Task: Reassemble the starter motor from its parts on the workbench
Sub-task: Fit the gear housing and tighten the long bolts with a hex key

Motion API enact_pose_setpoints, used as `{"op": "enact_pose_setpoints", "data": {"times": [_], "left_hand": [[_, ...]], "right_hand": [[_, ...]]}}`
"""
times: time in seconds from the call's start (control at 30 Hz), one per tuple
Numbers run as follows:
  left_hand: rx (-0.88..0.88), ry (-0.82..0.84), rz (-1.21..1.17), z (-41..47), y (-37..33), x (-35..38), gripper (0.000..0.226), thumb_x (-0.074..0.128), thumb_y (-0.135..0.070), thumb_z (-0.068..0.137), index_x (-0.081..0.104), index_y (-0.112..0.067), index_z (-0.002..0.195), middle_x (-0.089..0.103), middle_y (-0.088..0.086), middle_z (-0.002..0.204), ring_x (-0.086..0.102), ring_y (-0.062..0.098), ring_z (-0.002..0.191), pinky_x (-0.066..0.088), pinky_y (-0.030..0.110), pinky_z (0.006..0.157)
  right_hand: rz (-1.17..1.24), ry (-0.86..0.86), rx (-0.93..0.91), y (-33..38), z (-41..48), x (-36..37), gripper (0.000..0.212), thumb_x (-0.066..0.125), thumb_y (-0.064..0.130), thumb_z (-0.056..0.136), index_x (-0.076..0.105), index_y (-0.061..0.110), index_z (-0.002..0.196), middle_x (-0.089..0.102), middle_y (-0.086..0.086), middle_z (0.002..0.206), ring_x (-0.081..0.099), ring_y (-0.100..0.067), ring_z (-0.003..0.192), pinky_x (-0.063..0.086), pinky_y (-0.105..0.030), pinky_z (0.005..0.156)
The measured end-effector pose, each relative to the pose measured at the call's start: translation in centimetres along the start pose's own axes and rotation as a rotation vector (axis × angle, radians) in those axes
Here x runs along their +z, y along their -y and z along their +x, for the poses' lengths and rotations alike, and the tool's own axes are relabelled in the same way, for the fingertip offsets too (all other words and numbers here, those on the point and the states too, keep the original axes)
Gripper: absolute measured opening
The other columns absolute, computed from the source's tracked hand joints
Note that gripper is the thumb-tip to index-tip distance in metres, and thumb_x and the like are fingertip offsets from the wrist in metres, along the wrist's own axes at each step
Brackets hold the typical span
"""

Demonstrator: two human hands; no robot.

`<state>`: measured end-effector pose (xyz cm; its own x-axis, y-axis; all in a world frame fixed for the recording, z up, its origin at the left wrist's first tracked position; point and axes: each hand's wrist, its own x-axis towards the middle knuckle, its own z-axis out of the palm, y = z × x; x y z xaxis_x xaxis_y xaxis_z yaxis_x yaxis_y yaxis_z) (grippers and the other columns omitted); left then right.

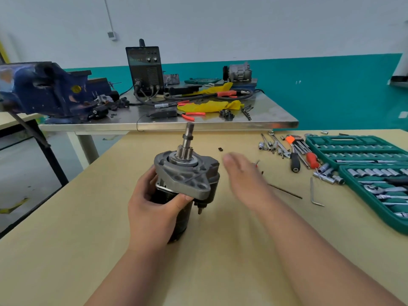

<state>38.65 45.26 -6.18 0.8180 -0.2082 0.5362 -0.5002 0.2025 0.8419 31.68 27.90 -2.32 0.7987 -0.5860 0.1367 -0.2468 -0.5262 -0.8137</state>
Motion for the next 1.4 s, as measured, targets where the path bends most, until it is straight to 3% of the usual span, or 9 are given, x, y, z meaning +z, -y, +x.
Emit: {"op": "enact_pose_setpoints", "data": {"times": [0.13, 0.27, 0.33, 0.47, 0.53, 0.73, 0.9, 1.13, 1.4], "left_hand": [[0.035, 0.028, 0.051, 0.3, -0.3, -0.3, 0.076, 0.083, -0.044, 0.054, 0.058, -0.037, 0.125, 0.067, -0.018, 0.119, 0.063, -0.001, 0.108, 0.051, 0.011, 0.08], [0.084, 0.172, 0.079, 1.3, -0.6, -1.2, 0.064, 0.082, -0.044, 0.062, 0.061, -0.037, 0.122, 0.065, -0.018, 0.124, 0.061, 0.002, 0.115, 0.05, 0.019, 0.09], [0.043, 0.144, 0.13, 1.7, -0.1, -1.5, 0.054, 0.08, -0.03, 0.07, 0.061, -0.052, 0.116, 0.062, -0.029, 0.123, 0.057, -0.007, 0.114, 0.045, 0.023, 0.091], [-0.03, 0.083, 0.205, 3.2, 1.0, -1.7, 0.052, 0.08, -0.01, 0.076, 0.059, -0.048, 0.106, 0.059, -0.046, 0.103, 0.054, -0.024, 0.096, 0.042, 0.008, 0.077], [-0.021, 0.134, 0.222, 3.9, 0.9, -1.7, 0.055, 0.079, -0.006, 0.075, 0.058, -0.045, 0.108, 0.06, -0.045, 0.104, 0.054, -0.023, 0.098, 0.043, 0.001, 0.073], [-0.028, 0.141, 0.234, 4.0, 0.9, -2.5, 0.056, 0.072, -0.028, 0.071, 0.054, -0.075, 0.095, 0.056, -0.048, 0.106, 0.051, -0.025, 0.101, 0.039, 0.012, 0.08], [-0.019, 0.024, 0.255, 4.5, 1.3, -4.1, 0.055, 0.068, -0.028, 0.069, 0.053, -0.075, 0.094, 0.057, -0.048, 0.103, 0.051, -0.027, 0.097, 0.039, 0.011, 0.077], [-0.025, -0.006, 0.249, 5.3, 2.0, -4.9, 0.051, 0.072, -0.032, 0.066, 0.058, -0.066, 0.101, 0.061, -0.037, 0.111, 0.055, -0.014, 0.105, 0.042, 0.022, 0.085], [-0.015, 0.034, 0.238, 4.9, 1.3, -4.2, 0.045, 0.074, -0.028, 0.068, 0.06, -0.055, 0.101, 0.062, -0.038, 0.107, 0.056, -0.016, 0.101, 0.041, 0.016, 0.082]], "right_hand": [[0.603, 0.16, 0.002, 4.1, -1.5, 3.1, 0.048, 0.034, 0.066, 0.089, 0.044, 0.031, 0.121, 0.057, 0.006, 0.121, 0.053, -0.002, 0.107, 0.043, -0.029, 0.088], [0.443, 0.098, -0.228, 6.0, -1.3, 4.0, 0.06, 0.026, 0.067, 0.084, 0.044, 0.032, 0.129, 0.045, 0.012, 0.125, 0.045, -0.003, 0.11, 0.036, -0.023, 0.085], [0.355, 0.156, -0.31, 6.4, -0.1, 4.1, 0.058, 0.019, 0.065, 0.088, 0.043, 0.035, 0.132, 0.046, 0.015, 0.121, 0.044, -0.004, 0.111, 0.035, -0.023, 0.086], [0.475, -0.169, -0.027, 2.9, 5.5, 0.9, 0.033, 0.032, 0.034, 0.103, 0.059, 0.021, 0.116, 0.065, 0.006, 0.102, 0.061, -0.014, 0.092, 0.049, -0.035, 0.08], [0.315, -0.293, 0.105, -0.4, 7.5, 0.2, 0.028, 0.04, 0.025, 0.1, 0.064, 0.016, 0.11, 0.066, 0.004, 0.095, 0.061, -0.017, 0.085, 0.051, -0.039, 0.078], [-0.427, 0.003, -0.092, -3.9, 9.0, 3.6, 0.028, 0.047, 0.027, 0.096, 0.066, 0.023, 0.117, 0.067, 0.002, 0.117, 0.061, -0.021, 0.106, 0.05, -0.035, 0.089], [-0.597, 0.121, -0.318, -1.6, 9.4, 5.8, 0.029, 0.046, 0.033, 0.097, 0.066, 0.024, 0.116, 0.062, 0.0, 0.112, 0.06, -0.022, 0.095, 0.052, -0.039, 0.083], [-0.768, 0.246, -0.424, -0.9, 8.9, 7.7, 0.044, 0.043, 0.047, 0.096, 0.054, 0.024, 0.132, 0.053, -0.003, 0.128, 0.046, -0.026, 0.116, 0.039, -0.042, 0.093], [-0.764, 0.2, -0.43, -0.7, 8.7, 8.3, 0.03, 0.048, 0.042, 0.097, 0.072, 0.025, 0.103, 0.062, 0.0, 0.098, 0.048, -0.023, 0.097, 0.029, -0.035, 0.076]]}}
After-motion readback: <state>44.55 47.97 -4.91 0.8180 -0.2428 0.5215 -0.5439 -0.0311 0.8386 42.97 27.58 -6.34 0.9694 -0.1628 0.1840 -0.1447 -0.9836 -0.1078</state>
